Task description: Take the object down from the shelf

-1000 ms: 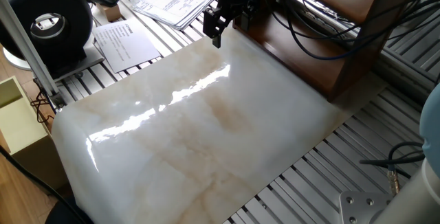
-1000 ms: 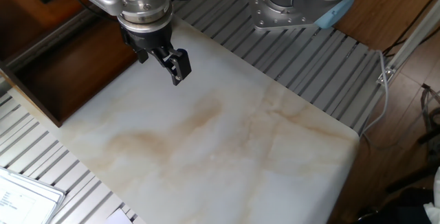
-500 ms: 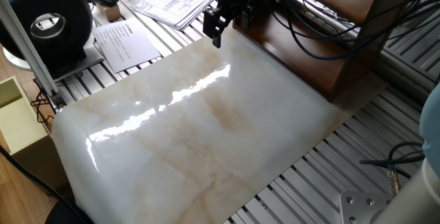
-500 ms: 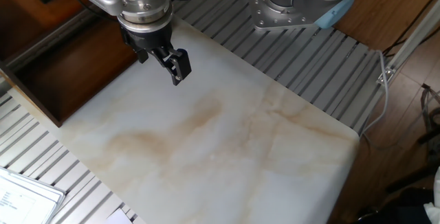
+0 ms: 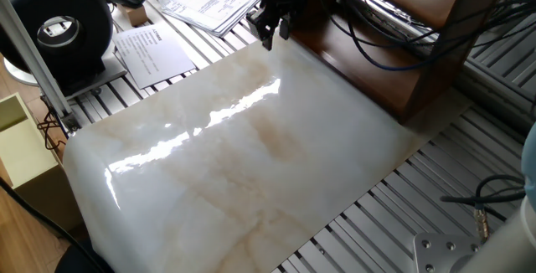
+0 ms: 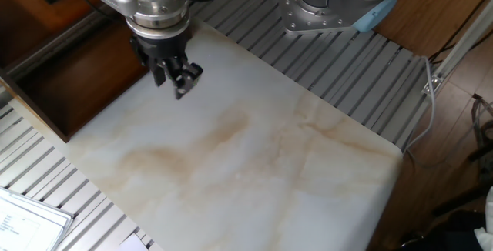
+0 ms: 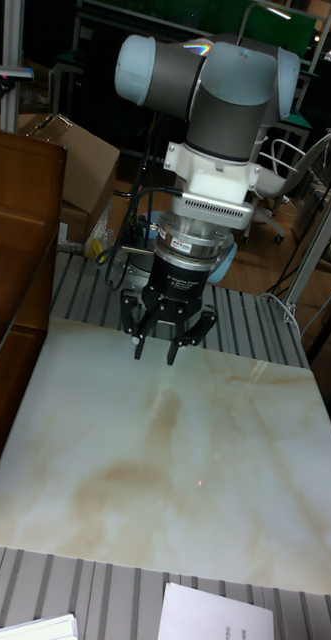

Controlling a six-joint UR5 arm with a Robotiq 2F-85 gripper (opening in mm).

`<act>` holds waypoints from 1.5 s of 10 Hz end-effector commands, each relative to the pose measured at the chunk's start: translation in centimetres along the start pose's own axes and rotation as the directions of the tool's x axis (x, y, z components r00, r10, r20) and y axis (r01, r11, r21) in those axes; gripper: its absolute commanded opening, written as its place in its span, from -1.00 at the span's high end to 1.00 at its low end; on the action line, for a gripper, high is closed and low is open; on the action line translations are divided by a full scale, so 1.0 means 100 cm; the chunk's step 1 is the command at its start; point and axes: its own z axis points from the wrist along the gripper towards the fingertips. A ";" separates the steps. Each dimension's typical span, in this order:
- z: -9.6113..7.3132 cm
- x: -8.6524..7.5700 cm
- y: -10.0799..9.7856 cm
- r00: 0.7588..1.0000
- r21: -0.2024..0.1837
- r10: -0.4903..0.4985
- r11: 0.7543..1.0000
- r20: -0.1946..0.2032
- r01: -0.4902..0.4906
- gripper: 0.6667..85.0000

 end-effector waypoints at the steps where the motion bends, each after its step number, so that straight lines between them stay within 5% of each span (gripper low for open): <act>1: -0.006 -0.006 -0.002 1.000 -0.005 -0.008 1.000 0.011 0.008 0.79; 4: -0.033 -0.002 -0.004 0.998 -0.040 -0.026 0.999 -0.062 0.024 0.79; 6: -0.062 -0.010 -0.011 0.989 -0.018 -0.138 0.990 -0.060 0.137 0.79; 7: -0.062 -0.011 -0.001 0.990 -0.057 -0.134 0.990 -0.054 0.131 0.79; 10: -0.062 -0.022 0.006 0.979 -0.079 -0.206 0.975 0.001 0.205 0.65; 12: -0.064 -0.017 -0.002 0.963 -0.053 -0.268 0.962 -0.018 0.267 0.53; 13: -0.079 0.001 -0.010 0.947 -0.055 -0.314 0.949 -0.063 0.311 0.41; 15: -0.116 0.028 -0.038 0.860 -0.043 -0.501 0.865 -0.101 0.499 0.07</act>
